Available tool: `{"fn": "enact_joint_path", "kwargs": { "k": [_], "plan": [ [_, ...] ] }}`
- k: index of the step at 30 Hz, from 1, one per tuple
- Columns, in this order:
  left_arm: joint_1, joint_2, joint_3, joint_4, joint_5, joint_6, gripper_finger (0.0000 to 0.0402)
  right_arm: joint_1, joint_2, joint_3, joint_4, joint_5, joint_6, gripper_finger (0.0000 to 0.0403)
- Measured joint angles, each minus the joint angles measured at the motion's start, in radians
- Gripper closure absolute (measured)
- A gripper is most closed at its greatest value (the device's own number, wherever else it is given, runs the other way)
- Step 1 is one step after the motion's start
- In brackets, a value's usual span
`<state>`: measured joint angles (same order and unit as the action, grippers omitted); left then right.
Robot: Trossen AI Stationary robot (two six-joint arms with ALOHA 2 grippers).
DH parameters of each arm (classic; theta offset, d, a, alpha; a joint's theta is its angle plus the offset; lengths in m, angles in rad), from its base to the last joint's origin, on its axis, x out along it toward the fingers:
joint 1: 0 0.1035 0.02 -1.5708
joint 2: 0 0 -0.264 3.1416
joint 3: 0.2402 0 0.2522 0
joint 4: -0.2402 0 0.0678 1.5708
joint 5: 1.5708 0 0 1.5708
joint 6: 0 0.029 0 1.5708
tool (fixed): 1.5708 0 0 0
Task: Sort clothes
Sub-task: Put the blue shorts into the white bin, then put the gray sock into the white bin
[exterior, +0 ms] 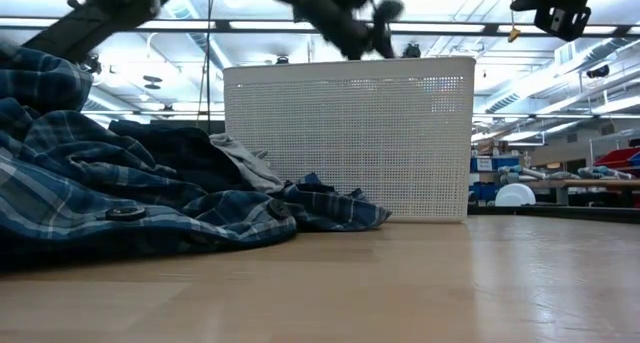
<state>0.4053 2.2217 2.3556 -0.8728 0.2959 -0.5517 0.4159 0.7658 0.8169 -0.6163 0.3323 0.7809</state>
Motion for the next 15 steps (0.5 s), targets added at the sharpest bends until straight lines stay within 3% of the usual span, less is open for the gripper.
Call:
{"fn": "enact_joint_path", "kwargs": {
  "k": [4,9,15],
  "plan": [
    [-0.024,-0.095,-0.057,0.091,-0.067,-0.027,0.0254,0.000,-0.001,0.000,-0.006,-0.029,-0.026,0.0290],
    [-0.074,-0.189,-0.059,-0.019,-0.224,-0.010,0.0254,0.002,-0.002,0.000,-0.007,-0.105,-0.038,0.0290],
    [-0.230,-0.311,-0.059,-0.137,-0.487,-0.002,0.0254,0.002,0.007,0.000,-0.003,-0.128,-0.082,0.0290]
  ]
}}
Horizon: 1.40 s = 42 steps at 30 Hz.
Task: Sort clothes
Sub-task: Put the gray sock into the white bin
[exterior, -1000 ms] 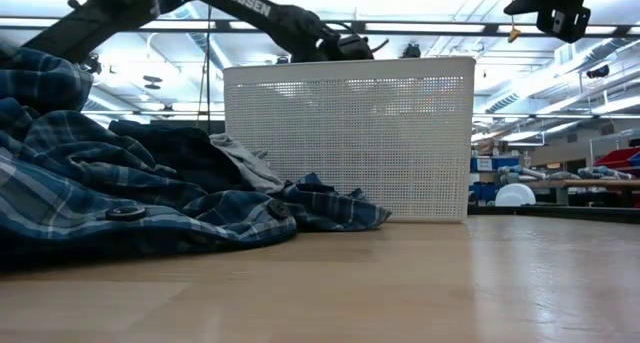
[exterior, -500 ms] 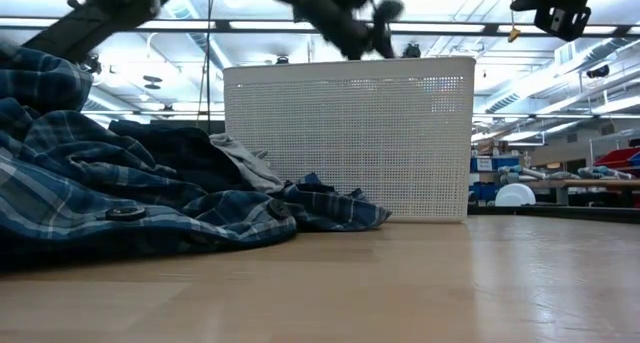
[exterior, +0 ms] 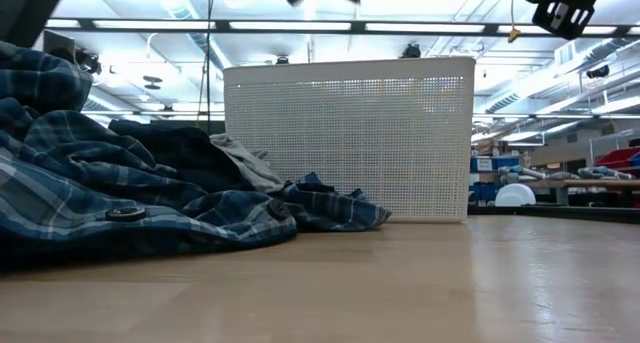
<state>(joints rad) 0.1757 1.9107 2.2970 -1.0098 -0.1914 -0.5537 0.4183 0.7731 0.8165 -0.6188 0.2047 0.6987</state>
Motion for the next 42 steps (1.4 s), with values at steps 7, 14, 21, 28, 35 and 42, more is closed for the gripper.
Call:
{"fn": "enact_joint_path", "kwargs": {
  "k": [7,14,21,28,35,42],
  "plan": [
    [-0.243,-0.070,0.000,-0.223,-0.319,-0.113,0.0254,0.000,0.082,0.000,0.104,-0.059,-0.113,0.0290],
    [-0.437,-0.072,-0.054,-0.298,-0.440,-0.271,0.0254,0.000,0.270,0.000,0.314,-0.079,-0.225,0.0290],
    [-0.527,-0.079,-0.195,-0.287,-0.452,-0.331,0.0255,-0.012,0.413,0.000,0.532,-0.112,-0.239,0.0290],
    [-0.566,-0.227,-0.469,-0.143,-0.439,-0.283,0.0278,-0.051,0.488,0.000,0.701,-0.180,-0.249,0.0290],
    [-0.592,-0.557,-0.914,0.132,-0.413,-0.230,0.0314,-0.099,0.613,0.021,0.907,-0.099,-0.250,0.0290],
    [-0.597,-0.911,-1.287,0.404,-0.369,-0.120,0.0316,-0.140,0.846,0.185,0.909,-0.063,-0.304,0.0290]
  ]
}}
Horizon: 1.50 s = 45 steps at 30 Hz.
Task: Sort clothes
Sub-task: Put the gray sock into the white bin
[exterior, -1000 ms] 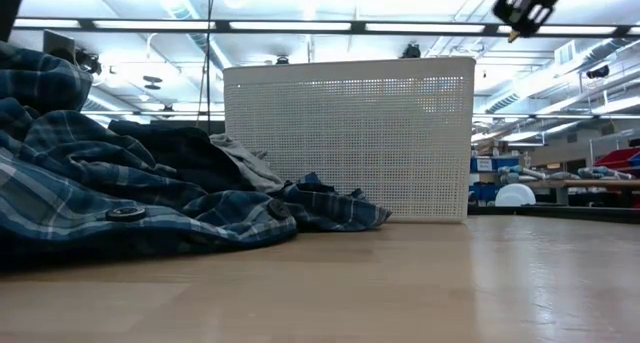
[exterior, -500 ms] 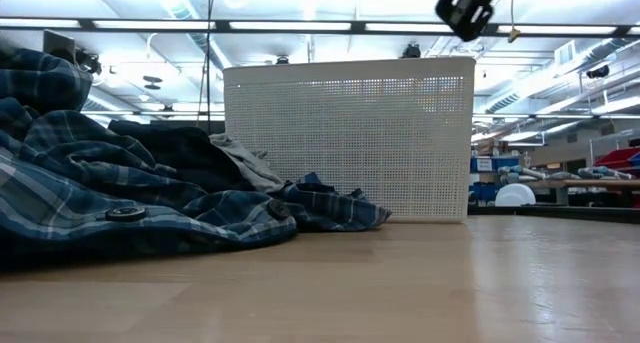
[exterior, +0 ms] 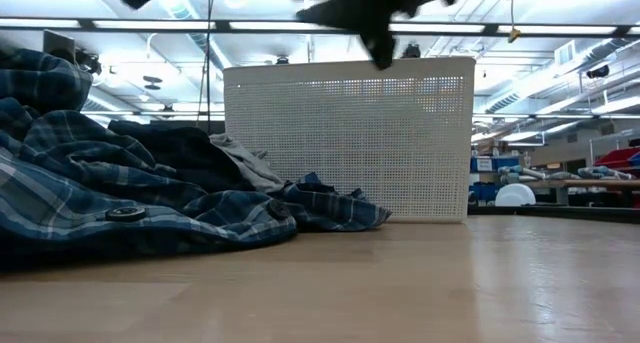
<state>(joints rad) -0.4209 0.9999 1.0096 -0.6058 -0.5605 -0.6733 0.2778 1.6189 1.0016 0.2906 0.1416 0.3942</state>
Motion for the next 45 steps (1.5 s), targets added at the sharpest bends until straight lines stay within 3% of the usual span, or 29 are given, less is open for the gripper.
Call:
{"fn": "enact_joint_path", "kwargs": {
  "k": [4,11,19,22,25,32,40,45],
  "plan": [
    [0.002,-0.160,-0.139,0.062,0.026,0.020,0.0316,-0.034,0.133,0.118,-0.026,0.054,-0.012,0.0290],
    [0.001,-0.343,-0.244,0.079,0.043,0.018,0.0316,-0.105,0.295,0.296,-0.210,0.106,-0.015,0.0290],
    [0.001,-0.402,-0.262,0.091,0.089,0.015,0.0316,-0.152,0.430,0.366,-0.286,0.058,0.017,0.0295],
    [0.001,-0.401,-0.262,0.090,0.107,0.015,0.0316,-0.158,0.444,0.392,-0.383,-0.013,0.024,0.0335],
    [0.001,-0.393,-0.262,0.089,0.114,0.017,0.0316,-0.155,0.425,0.415,-0.508,-0.003,0.030,0.0390],
    [0.001,-0.358,-0.262,0.086,0.117,0.099,0.0316,-0.105,0.244,0.534,-0.628,0.138,-0.068,0.0399],
    [0.002,-0.192,-0.262,0.006,0.074,0.146,0.0316,-0.090,0.047,0.722,-0.670,0.371,-0.332,0.0401],
    [0.039,-0.051,-0.262,-0.022,0.066,0.082,0.0316,-0.146,-0.023,0.776,-0.709,0.394,-0.432,0.0401]
  ]
}}
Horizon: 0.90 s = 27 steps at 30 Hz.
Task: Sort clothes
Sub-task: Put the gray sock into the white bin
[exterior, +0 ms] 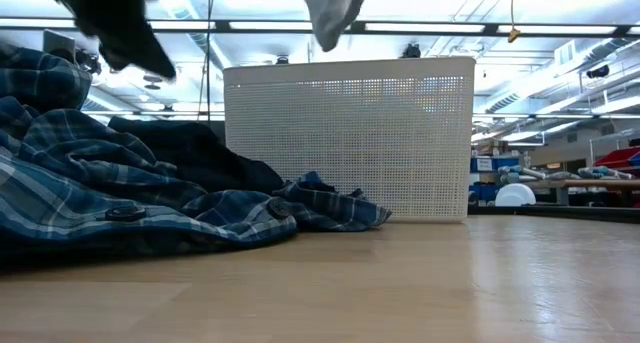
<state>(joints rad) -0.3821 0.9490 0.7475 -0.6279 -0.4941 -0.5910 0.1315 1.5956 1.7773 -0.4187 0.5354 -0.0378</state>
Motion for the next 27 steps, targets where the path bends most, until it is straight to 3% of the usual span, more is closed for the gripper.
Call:
{"fn": "enact_joint_path", "kwargs": {
  "k": [4,9,13,19,21,27],
  "plan": [
    [0.048,0.114,0.000,0.012,0.074,-0.046,0.0316,-0.065,-0.042,0.007,-0.042,0.006,-0.020,0.0401],
    [0.085,0.236,0.000,0.079,0.240,-0.056,0.0316,-0.146,-0.059,0.006,-0.095,0.039,-0.020,0.0401],
    [0.090,0.311,0.000,0.117,0.301,-0.114,0.0320,-0.202,-0.062,0.007,-0.176,0.041,-0.020,0.0400],
    [0.091,0.346,0.000,0.141,0.352,-0.269,0.0392,-0.275,-0.061,0.006,-0.389,0.039,0.093,0.0389],
    [0.091,0.344,0.000,0.179,0.355,-0.311,0.0396,-0.297,-0.065,0.006,-0.463,0.008,0.156,0.0379],
    [0.087,0.323,0.001,0.340,0.349,-0.392,0.0400,-0.362,-0.114,0.005,-0.558,-0.231,0.171,0.0320]
  ]
}}
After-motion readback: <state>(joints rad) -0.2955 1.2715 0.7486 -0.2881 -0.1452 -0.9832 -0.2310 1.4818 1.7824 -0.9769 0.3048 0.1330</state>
